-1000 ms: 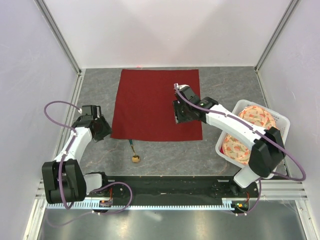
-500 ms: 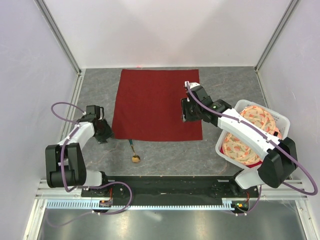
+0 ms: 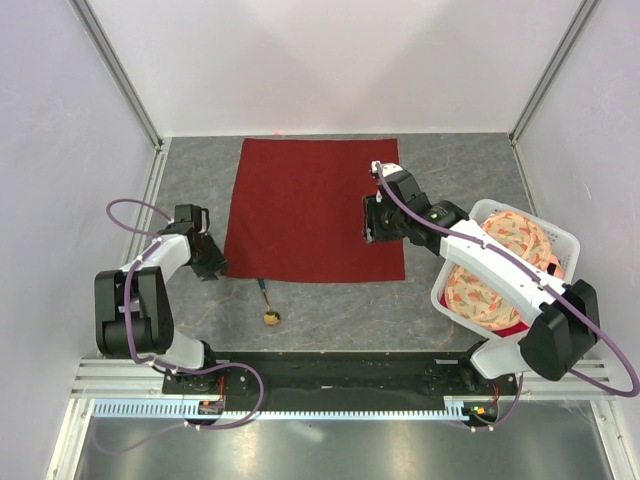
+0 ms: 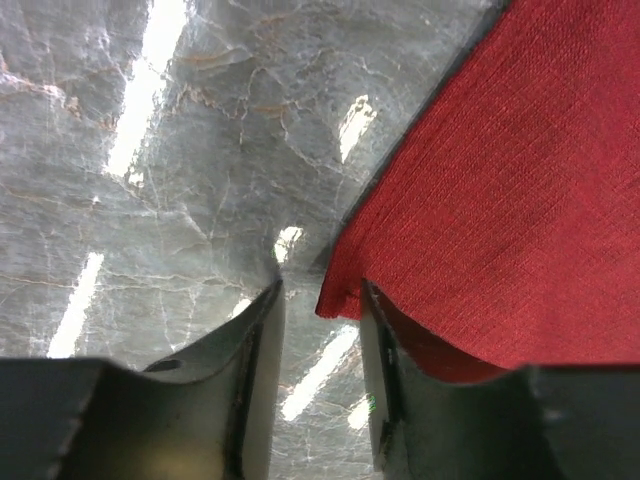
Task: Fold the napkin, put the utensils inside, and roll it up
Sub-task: Fold the napkin
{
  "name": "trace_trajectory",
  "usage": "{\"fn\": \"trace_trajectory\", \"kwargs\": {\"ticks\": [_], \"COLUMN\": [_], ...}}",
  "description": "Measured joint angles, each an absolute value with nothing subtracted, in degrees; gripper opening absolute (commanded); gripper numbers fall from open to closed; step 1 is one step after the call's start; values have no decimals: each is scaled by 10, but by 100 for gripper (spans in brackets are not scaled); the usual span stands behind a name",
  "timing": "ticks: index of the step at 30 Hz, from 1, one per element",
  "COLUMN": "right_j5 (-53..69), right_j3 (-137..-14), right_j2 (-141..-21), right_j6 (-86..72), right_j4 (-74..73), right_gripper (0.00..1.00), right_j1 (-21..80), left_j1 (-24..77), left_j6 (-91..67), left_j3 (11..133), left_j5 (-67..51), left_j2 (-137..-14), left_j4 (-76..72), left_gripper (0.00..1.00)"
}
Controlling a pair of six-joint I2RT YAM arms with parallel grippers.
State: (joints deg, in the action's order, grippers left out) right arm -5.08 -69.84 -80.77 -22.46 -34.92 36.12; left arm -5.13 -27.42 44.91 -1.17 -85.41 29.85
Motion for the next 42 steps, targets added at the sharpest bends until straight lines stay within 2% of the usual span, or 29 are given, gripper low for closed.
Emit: {"fn": "trace_trajectory", "kwargs": {"ticks": [1, 3, 4, 5, 16, 22, 26, 39, 40, 41, 42], "right_j5": [-50, -49, -48, -48, -51, -55, -57, -54, -52, -49, -45], "right_j3": [-698, -697, -697, -697, -682, -681, -676, -655, -655, -655, -655], "right_j2": [-806, -806, -806, -806, -790, -786, -785, -794, -797, -803, -808], "right_j6": [-224, -223, -222, -222, -217, -205, -197, -181, -179, -177, -176], "right_j4": [-348, -346, -345, -344, -338, -337, -335, -318, -313, -305, -298], "right_gripper": [49, 50, 50, 50, 50, 50, 50, 53, 53, 54, 55], "right_j1": [361, 361, 361, 360, 342, 294, 268, 245, 243, 242, 241], "left_j1": [-51, -51, -51, -51, -50, 15, 84, 209, 215, 220, 223], "left_j6": [-274, -274, -273, -272, -269, -261, -262, -285, -288, -290, -291], "left_j3": [451, 452, 452, 453, 465, 614, 740, 1126, 1148, 1169, 1183], "left_j5": [-11, -13, -16, -17, -54, -81, -93, -114, -116, -119, -122], "left_j2": [-856, -860, -861, -863, -845, -862, -924, -1312, -1330, -1347, -1358], "left_j4": [298, 296, 296, 295, 297, 311, 295, 286, 287, 287, 287], "left_gripper": [27, 18, 6, 2, 2, 2, 2, 2, 3, 11, 43]}}
